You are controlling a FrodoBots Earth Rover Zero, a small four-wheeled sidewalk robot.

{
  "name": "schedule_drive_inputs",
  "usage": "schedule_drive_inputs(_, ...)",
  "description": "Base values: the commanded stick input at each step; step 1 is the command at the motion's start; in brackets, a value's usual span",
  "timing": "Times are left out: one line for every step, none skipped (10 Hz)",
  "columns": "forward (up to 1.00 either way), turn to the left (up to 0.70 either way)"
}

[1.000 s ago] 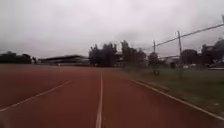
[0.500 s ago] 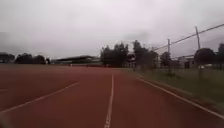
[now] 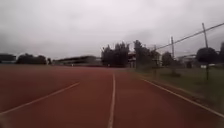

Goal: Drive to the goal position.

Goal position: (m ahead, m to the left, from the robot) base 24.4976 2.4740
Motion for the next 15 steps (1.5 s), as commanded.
schedule_drive_inputs(0.70,0.00)
schedule_drive_inputs(0.70,0.00)
schedule_drive_inputs(0.70,0.00)
schedule_drive_inputs(0.70,0.00)
schedule_drive_inputs(0.70,-0.35)
schedule_drive_inputs(0.70,-0.35)
schedule_drive_inputs(0.70,-0.35)
schedule_drive_inputs(0.70,-0.35)
schedule_drive_inputs(0.70,-0.25)
schedule_drive_inputs(0.70,-0.10)
schedule_drive_inputs(0.70,0.00)
schedule_drive_inputs(0.70,0.00)
schedule_drive_inputs(0.70,0.00)
schedule_drive_inputs(0.70,0.00)
schedule_drive_inputs(0.70,-0.05)
